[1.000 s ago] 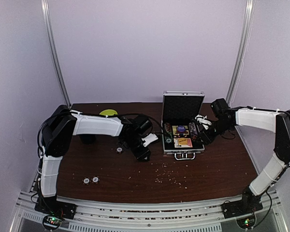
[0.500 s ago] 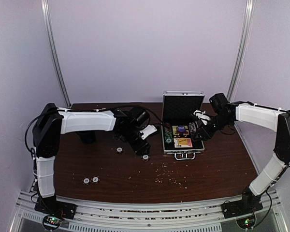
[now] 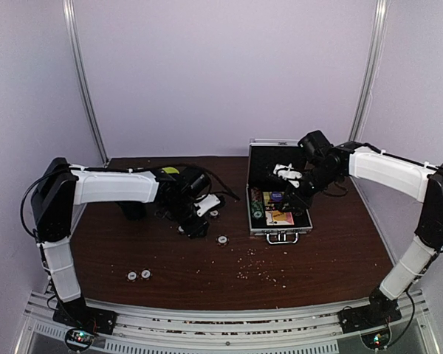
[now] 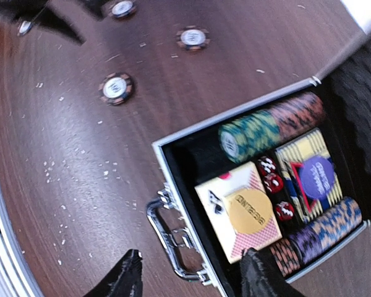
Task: Pack up texas hold em set
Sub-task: Pick up the pile of poker chips from the center of the board.
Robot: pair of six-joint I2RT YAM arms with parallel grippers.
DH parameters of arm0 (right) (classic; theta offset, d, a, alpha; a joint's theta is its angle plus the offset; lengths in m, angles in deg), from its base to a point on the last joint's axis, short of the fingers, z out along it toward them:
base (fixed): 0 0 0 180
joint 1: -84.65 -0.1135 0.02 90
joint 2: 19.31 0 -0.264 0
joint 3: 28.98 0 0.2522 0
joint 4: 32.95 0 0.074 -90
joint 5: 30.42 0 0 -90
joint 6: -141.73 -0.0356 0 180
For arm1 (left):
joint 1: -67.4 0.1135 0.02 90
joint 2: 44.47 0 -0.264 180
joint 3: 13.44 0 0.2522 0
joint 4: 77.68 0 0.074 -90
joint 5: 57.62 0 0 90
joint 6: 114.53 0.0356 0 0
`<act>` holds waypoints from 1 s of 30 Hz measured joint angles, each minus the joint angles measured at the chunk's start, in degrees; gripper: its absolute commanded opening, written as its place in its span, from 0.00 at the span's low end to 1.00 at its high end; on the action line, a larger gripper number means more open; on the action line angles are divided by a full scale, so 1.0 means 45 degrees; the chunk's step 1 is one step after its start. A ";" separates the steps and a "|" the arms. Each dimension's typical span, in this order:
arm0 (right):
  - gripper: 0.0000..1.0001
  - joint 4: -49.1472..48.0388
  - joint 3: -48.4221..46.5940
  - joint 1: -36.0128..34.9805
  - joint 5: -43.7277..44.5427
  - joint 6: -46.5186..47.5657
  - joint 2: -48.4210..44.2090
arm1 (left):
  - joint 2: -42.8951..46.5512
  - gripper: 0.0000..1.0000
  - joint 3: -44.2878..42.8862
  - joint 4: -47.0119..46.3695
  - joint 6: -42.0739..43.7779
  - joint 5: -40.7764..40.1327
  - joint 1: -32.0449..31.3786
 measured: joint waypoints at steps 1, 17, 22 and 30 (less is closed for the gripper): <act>0.60 0.0165 -0.0238 -0.0418 0.0160 0.0219 0.0209 | 0.0044 0.39 0.0049 -0.0005 -0.0102 -0.0112 0.0097; 0.61 0.3784 -0.7699 -0.4235 0.1710 0.1860 0.6897 | 0.3585 0.45 0.1258 -0.1360 -0.1477 -0.1914 0.2429; 0.64 0.4439 -0.9559 -0.4639 0.2137 0.1608 0.8825 | 0.4211 0.45 0.1880 -0.1462 -0.1535 -0.2195 0.2618; 0.65 0.4619 -1.0530 -0.4823 0.2016 0.1059 0.9870 | 0.4483 0.45 0.1880 -0.1642 -0.1593 -0.2215 0.3070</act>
